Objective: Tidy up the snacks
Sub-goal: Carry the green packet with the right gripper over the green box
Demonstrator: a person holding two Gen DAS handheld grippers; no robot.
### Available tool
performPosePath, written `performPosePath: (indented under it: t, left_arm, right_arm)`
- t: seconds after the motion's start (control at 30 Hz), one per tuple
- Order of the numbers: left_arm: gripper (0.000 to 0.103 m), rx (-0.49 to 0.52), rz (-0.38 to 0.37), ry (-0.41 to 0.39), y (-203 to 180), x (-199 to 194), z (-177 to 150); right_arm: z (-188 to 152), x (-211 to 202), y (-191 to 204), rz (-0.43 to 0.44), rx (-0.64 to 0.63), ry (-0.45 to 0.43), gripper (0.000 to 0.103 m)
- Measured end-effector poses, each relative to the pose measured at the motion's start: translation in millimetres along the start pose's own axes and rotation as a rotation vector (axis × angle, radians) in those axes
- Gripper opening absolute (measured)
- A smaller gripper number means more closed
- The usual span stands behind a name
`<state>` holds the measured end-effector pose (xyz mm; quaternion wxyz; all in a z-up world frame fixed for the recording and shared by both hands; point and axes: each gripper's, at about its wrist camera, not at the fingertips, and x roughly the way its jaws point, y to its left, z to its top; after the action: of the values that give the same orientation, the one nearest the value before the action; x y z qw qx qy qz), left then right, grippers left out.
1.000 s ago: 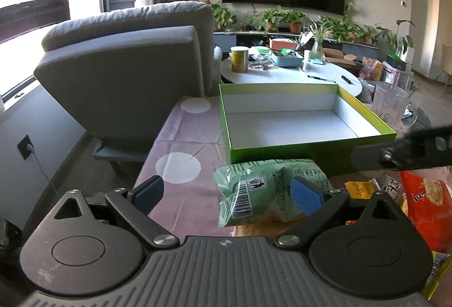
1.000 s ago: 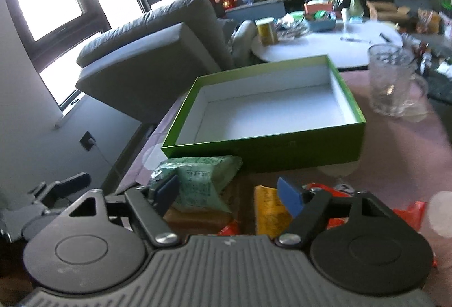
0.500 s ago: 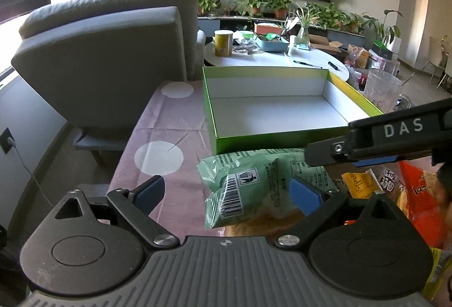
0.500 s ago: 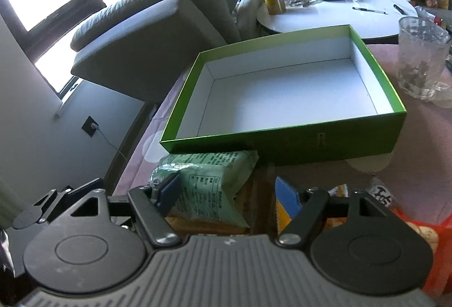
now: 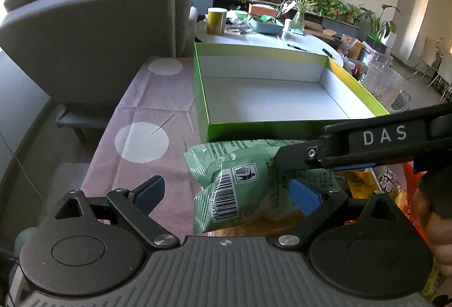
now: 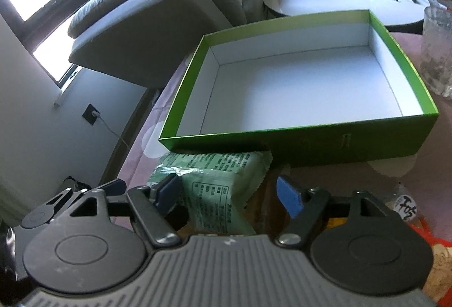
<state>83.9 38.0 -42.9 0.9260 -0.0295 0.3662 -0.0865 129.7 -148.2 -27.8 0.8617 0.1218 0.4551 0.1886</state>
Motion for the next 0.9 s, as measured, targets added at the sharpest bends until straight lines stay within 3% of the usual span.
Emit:
performPosePath:
  t: [0.23, 0.37, 0.5, 0.67, 0.9]
  left_arm:
    - [0.094, -0.01, -0.029, 0.018, 2.5, 8.8, 1.9]
    - [0.075, -0.026, -0.102, 0.032, 4.0, 12.0, 3.1]
    - [0.073, -0.03, -0.124, 0.035, 1.7, 10.4, 2.0]
    - [0.071, -0.024, -0.13, 0.011, -1.8, -4.3, 1.1]
    - [0.071, 0.008, -0.143, -0.057, -13.6, -30.2, 8.4]
  right_arm:
    - [2.9, 5.9, -1.1, 0.024, 0.02, 0.037, 0.063]
    - [3.0, 6.4, -0.7, 0.042, 0.024, 0.054, 0.063]
    - [-0.4, 7.7, 5.8, 0.074, -0.003, 0.082, 0.061]
    - [-5.0, -4.4, 15.8, 0.061, -0.05, 0.049, 0.054]
    - [-9.8, -37.7, 23.0, 0.053, -0.112, -0.058, 0.053]
